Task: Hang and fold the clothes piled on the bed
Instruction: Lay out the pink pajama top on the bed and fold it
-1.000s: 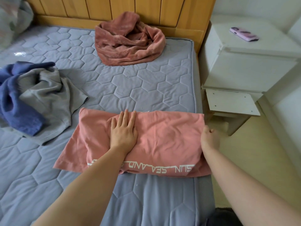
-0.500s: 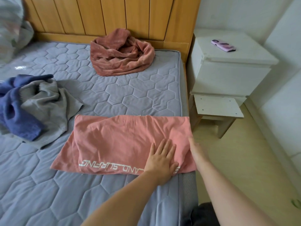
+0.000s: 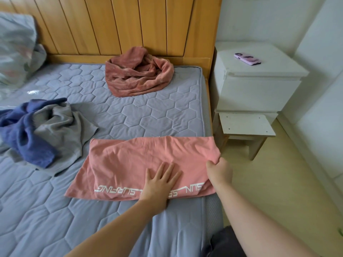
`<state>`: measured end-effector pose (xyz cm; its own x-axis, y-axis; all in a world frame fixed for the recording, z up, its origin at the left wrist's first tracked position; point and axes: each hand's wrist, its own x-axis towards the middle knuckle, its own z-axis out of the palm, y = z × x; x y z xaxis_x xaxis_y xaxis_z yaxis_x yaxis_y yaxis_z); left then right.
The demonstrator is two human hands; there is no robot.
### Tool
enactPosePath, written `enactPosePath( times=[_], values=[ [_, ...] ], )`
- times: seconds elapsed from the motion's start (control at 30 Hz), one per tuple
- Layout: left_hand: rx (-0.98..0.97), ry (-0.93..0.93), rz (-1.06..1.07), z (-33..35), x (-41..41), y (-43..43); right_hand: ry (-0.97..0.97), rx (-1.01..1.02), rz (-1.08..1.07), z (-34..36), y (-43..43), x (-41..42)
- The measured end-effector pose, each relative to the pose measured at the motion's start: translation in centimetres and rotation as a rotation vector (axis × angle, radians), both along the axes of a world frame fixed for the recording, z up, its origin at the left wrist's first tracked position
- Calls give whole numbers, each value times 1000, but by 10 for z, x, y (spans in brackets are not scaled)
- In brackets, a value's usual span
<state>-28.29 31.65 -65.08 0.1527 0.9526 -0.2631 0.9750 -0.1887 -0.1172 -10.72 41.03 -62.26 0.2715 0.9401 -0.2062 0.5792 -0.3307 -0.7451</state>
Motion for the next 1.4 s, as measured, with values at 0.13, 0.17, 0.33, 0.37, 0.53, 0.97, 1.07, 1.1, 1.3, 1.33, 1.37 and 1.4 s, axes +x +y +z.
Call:
enactPosePath(
  times=[0.13, 0.17, 0.33, 0.37, 0.53, 0.97, 1.07, 1.1, 1.3, 1.33, 1.37, 1.4],
  values=[
    [-52, -84, 51, 10, 5, 6, -24, 113, 57, 15, 7, 10],
    [-55, -120, 53, 13, 9, 10, -19, 126, 32, 21, 9, 11],
    [-64, -242, 78, 24, 54, 26, -4, 237, -84, 51, 20, 23],
    [-63, -264, 87, 25, 66, 31, 3, 265, -104, 57, 22, 26],
    [-139, -449, 59, 36, 120, 52, 30, 394, -154, 80, 31, 39],
    [-220, -1742, 966, 41, -19, 39, 337, 318, 48, 121, 0, -28],
    [-220, -1979, 1172, 42, -52, 28, 315, 339, 228, 128, -11, -75],
    [-207, -2092, 1242, 44, -60, 24, 308, 325, 297, 128, -18, -90],
    [-75, -2249, 1283, 49, -83, 1, 225, 73, 631, 79, -34, -113],
    [-98, -2228, 1251, 47, -83, 1, 114, 127, 572, 68, -30, -105],
    [-156, -2224, 1196, 46, -83, 0, 57, 165, 501, 57, -29, -95],
    [-197, -2188, 1166, 49, -81, 1, 44, 167, 459, 46, -28, -86]
  ],
)
